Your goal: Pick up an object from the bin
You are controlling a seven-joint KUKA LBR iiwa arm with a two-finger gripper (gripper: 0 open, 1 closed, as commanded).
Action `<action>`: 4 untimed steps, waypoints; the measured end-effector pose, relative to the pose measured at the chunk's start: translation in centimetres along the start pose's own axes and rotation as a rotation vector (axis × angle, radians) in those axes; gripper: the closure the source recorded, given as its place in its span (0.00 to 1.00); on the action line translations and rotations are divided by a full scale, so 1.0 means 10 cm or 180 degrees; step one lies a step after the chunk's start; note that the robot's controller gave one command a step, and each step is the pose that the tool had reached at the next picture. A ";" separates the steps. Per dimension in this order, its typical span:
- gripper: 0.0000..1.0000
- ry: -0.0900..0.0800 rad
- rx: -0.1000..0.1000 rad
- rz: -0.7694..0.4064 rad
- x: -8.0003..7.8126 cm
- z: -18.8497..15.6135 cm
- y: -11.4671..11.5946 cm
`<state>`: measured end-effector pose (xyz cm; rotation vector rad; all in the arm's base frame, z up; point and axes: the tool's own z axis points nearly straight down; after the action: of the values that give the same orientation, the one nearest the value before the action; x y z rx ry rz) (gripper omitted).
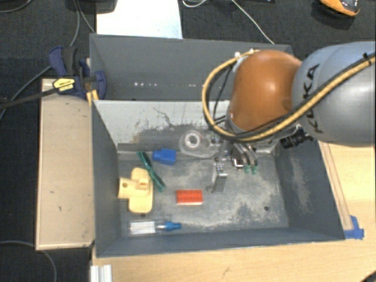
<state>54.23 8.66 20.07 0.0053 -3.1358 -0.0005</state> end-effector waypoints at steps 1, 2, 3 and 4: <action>0.00 -0.0026 -0.0002 0.0011 -0.02 -0.05 -0.01; 0.00 -0.0020 -0.0005 -0.0172 0.25 1.00 0.31; 0.00 -0.0007 -0.0004 -0.0064 0.26 1.41 0.32; 1.00 -0.0020 -0.0007 0.0096 0.06 1.27 0.28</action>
Offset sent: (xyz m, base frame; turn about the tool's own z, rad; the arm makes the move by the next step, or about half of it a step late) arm -0.0306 0.0344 -0.1147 -0.0566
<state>53.49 11.49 7.35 -0.0422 -3.1419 -0.0040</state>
